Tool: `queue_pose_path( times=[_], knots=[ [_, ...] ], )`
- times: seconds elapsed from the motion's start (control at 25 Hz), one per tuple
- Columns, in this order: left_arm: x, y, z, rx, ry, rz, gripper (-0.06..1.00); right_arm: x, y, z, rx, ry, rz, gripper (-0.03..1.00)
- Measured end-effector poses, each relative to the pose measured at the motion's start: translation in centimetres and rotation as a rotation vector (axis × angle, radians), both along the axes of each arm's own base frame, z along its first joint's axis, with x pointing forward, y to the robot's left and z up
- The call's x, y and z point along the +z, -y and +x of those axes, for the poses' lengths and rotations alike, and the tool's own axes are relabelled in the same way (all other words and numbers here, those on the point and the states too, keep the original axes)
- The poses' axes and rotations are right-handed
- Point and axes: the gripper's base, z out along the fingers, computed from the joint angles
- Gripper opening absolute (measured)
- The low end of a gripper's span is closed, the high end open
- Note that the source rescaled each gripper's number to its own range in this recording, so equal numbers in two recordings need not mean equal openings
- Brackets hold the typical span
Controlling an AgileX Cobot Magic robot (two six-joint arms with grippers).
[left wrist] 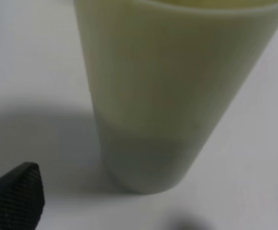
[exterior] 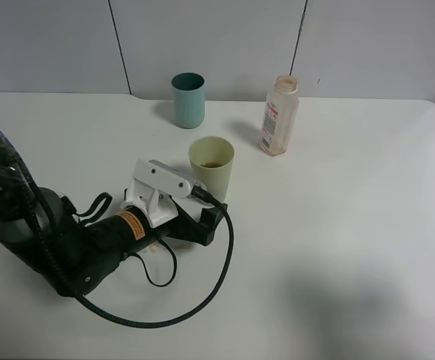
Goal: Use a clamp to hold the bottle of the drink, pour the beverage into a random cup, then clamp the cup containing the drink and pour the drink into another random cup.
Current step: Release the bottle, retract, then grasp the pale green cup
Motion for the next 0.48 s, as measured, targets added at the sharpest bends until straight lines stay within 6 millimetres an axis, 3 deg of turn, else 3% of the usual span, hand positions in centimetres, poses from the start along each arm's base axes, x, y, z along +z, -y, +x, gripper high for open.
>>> queue_pose_path(
  times=[0.48],
  knots=[
    [-0.1,1.1,1.2,0.004,0.052,0.006,1.0,0.0,0.0,0.0,0.0,0.0,0.0,1.0]
  ],
)
